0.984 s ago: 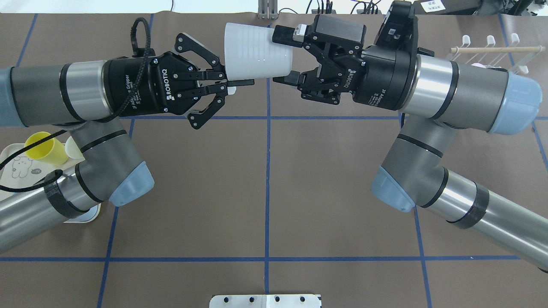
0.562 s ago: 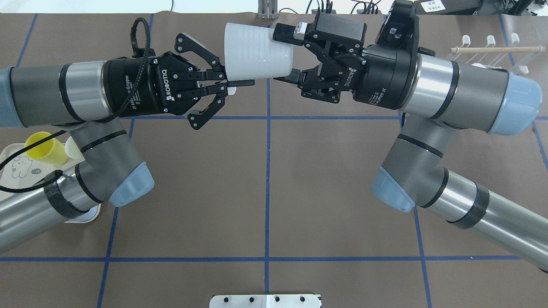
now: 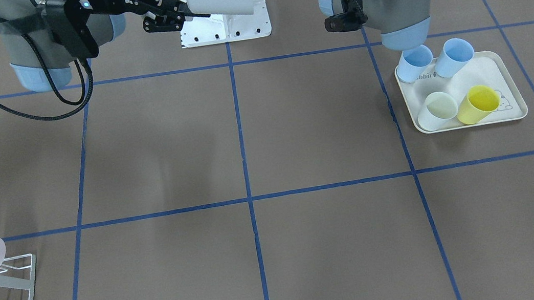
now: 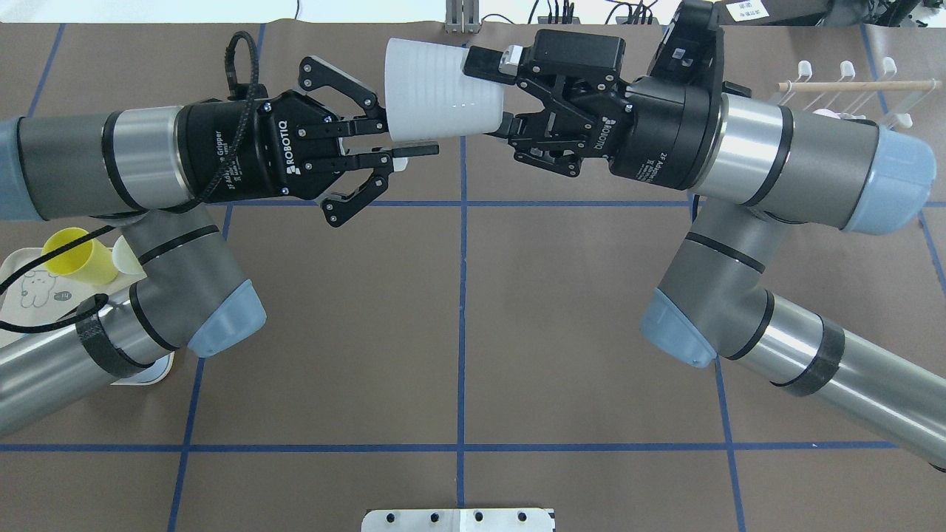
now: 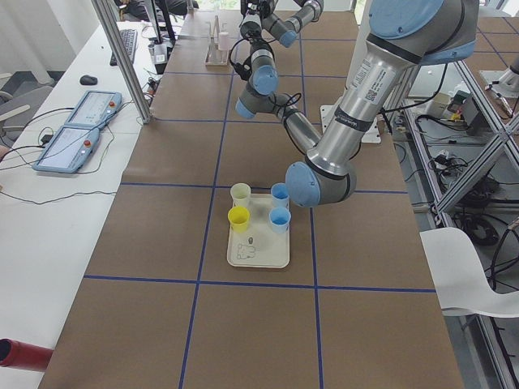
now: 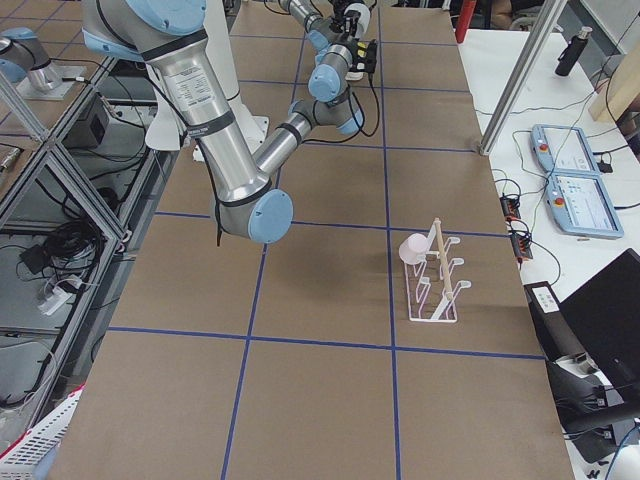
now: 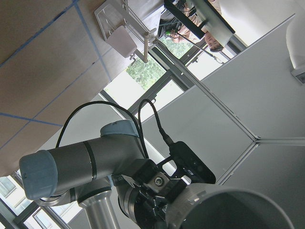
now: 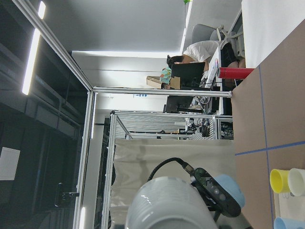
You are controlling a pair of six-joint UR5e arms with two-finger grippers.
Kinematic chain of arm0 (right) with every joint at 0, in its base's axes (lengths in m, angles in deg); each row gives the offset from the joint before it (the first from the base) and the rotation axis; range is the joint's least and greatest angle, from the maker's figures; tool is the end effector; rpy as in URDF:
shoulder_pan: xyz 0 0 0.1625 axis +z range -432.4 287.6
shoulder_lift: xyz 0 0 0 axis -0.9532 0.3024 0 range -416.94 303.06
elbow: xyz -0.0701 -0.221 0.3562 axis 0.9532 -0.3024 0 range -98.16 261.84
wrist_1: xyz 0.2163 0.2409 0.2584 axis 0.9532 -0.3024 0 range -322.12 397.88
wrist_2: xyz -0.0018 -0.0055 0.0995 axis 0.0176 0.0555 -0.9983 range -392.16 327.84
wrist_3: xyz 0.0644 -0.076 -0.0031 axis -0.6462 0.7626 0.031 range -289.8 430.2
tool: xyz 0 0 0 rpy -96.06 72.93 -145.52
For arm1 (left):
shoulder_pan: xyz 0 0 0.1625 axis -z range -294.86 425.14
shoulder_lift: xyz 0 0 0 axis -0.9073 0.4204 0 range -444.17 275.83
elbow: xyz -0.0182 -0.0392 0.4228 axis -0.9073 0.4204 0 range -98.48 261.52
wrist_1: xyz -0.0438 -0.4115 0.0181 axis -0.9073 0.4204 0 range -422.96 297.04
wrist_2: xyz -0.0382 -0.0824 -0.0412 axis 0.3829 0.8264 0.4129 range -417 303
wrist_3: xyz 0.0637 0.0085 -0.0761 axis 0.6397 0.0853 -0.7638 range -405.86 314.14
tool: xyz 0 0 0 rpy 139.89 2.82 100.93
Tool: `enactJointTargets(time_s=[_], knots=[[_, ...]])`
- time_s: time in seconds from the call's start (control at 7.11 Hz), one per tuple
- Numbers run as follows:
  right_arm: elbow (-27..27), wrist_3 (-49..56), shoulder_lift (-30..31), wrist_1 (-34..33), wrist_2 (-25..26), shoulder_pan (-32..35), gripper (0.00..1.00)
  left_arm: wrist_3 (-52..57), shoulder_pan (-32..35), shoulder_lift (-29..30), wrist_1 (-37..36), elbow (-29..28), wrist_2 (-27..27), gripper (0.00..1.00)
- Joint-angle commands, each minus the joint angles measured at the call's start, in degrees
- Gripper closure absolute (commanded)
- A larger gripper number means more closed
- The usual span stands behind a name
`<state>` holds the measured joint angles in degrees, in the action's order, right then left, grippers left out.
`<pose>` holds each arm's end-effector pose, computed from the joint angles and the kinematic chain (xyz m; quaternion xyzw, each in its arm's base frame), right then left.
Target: Transfer IKEA cup to right arm and place on rack
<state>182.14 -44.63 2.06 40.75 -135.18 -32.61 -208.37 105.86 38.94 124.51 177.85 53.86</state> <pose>-0.3239 -0.4140 0.1288 0.0754 -0.9131 0.1186 0.3828 0.3347 -0.4171 0.1333 -0.3145 0.8615 -0.2089 0.3394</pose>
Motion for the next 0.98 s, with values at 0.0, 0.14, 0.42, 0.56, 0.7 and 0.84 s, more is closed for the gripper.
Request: enactJointTargets(time_s=[0.0, 0.14, 0.42, 0.56, 0.7, 0.84], knots=[[0.0, 0.0, 0.2, 0.0, -0.1, -0.1, 0.71, 0.4, 0.1, -0.2, 0.0, 0.0, 0.0, 0.00], [0.1, 0.1, 0.4, 0.0, -0.1, -0.1, 0.71, 0.4, 0.2, -0.4, 0.0, 0.3, 0.0, 0.00], [0.1, 0.1, 2.9, 4.3, 0.1, 0.2, 0.71, 6.9, 0.4, -3.2, -0.1, -1.5, -2.6, 0.00], [0.2, 2.9, 5.4, 4.6, 0.5, 1.0, 0.70, 11.8, 1.0, -4.5, -0.4, -1.7, -2.8, 0.00], [0.0, 11.7, 9.9, 3.7, 0.5, 1.5, 0.70, 13.1, 1.3, -5.3, -0.8, -1.8, -3.9, 0.00], [-1.7, 19.7, 13.5, 2.4, 0.5, 2.2, 0.70, 13.2, 1.8, -5.6, -1.0, -2.6, -4.1, 0.00]])
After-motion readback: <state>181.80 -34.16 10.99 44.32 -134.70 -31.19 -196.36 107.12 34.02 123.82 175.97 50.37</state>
